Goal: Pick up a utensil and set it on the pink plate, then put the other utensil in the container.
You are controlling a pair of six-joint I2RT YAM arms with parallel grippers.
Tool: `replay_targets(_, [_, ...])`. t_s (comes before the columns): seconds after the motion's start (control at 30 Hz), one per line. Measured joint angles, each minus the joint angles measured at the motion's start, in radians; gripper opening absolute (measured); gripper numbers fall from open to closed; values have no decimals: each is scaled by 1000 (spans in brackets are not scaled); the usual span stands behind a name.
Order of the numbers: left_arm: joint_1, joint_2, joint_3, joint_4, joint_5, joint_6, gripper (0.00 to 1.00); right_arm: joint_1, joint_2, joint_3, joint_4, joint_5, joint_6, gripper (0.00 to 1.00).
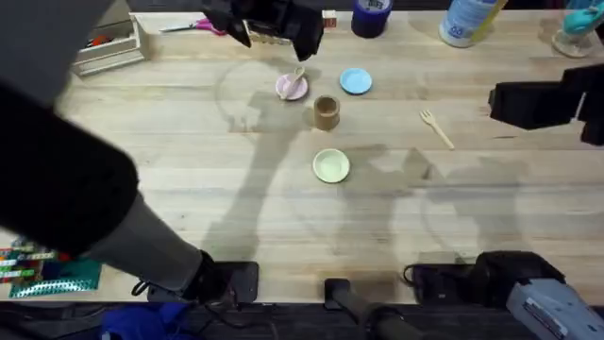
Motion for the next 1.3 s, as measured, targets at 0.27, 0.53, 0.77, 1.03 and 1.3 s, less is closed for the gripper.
replay_targets(0.27, [0,-153,-22,-46,0,21,996,0,0,0,0,0,0,998])
replay_targets(0.53, [0,-390,-245,-7,0,26,995,0,0,0,0,0,0,998])
replay_targets(0.77, [0,-627,-426,3,26,57,995,0,0,0,0,0,0,998])
replay_targets(1.03, [0,-866,-509,-39,58,110,995,0,0,0,0,0,0,998])
replay_targets(1.3, [0,-1071,-577,-63,61,127,995,0,0,0,0,0,0,998])
